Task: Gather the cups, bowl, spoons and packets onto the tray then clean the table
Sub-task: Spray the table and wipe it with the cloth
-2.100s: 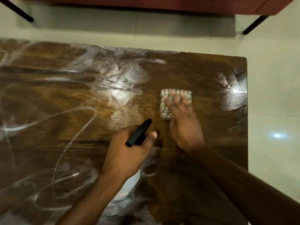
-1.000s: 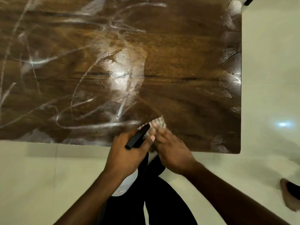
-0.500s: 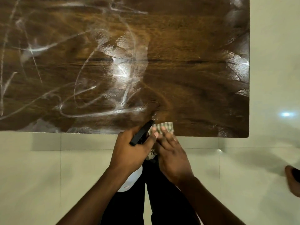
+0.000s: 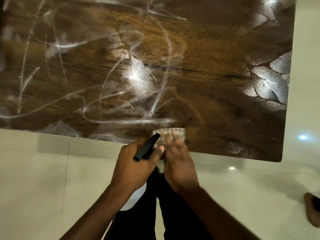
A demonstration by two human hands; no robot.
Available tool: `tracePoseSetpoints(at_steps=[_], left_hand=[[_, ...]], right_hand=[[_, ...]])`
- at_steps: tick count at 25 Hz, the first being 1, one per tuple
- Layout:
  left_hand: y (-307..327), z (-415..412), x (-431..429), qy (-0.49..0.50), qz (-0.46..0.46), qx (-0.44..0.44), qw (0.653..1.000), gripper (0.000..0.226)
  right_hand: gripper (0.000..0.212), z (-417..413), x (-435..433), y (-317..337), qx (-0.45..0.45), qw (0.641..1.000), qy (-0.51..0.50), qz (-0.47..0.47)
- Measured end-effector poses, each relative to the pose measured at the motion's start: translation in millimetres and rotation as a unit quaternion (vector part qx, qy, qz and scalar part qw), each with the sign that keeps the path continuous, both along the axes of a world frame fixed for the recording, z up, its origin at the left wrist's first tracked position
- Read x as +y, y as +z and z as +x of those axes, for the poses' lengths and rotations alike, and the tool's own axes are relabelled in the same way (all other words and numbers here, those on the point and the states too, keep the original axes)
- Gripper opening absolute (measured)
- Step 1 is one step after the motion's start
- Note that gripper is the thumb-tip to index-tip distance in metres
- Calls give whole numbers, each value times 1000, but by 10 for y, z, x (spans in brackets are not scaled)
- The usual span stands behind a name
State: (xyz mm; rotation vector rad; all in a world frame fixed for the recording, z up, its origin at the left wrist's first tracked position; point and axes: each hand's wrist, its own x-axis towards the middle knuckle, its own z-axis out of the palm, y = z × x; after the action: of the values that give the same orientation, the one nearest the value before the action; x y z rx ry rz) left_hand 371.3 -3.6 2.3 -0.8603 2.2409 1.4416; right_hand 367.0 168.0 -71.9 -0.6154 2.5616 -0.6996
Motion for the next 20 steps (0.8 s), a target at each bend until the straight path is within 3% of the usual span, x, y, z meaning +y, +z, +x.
tracePoseSetpoints(at_steps=[2, 3, 5, 8, 10, 11, 13, 16, 18, 20], left_hand=[[10, 73, -103, 6, 6, 9, 1000, 38], [7, 99, -145, 7, 7, 13, 1000, 42], [-16, 112, -227, 19, 12, 16, 1000, 49], [-28, 55, -288, 40, 18, 8, 999, 51], [-35, -18, -302, 41, 27, -4, 999, 43], [-34, -56, -310, 37, 29, -7, 999, 38], [-30, -143, -345, 29, 29, -7, 999, 31], [-38, -279, -434, 33, 29, -21, 999, 24], [-40, -343, -511, 18, 34, -20, 999, 30], [-40, -401, -568, 9, 28, -10, 999, 39]], right_hand=[[62, -395, 52, 13, 3, 971, 238, -8], [65, -645, 147, 17, 16, 964, 267, 2], [75, -1135, 343, -18, 41, 986, 157, 33], [79, -1587, 410, 20, 42, 988, -145, 32], [78, -1394, 69, 20, 46, 980, -188, 37], [79, -1166, -102, 6, 48, 989, -135, 37], [72, -679, -351, 12, 39, 997, 66, 7], [54, -794, -301, 40, 62, 925, 374, -33], [59, -1334, -165, 48, 62, 927, 369, -13], [68, -1863, -22, 42, 56, 980, 187, 29]])
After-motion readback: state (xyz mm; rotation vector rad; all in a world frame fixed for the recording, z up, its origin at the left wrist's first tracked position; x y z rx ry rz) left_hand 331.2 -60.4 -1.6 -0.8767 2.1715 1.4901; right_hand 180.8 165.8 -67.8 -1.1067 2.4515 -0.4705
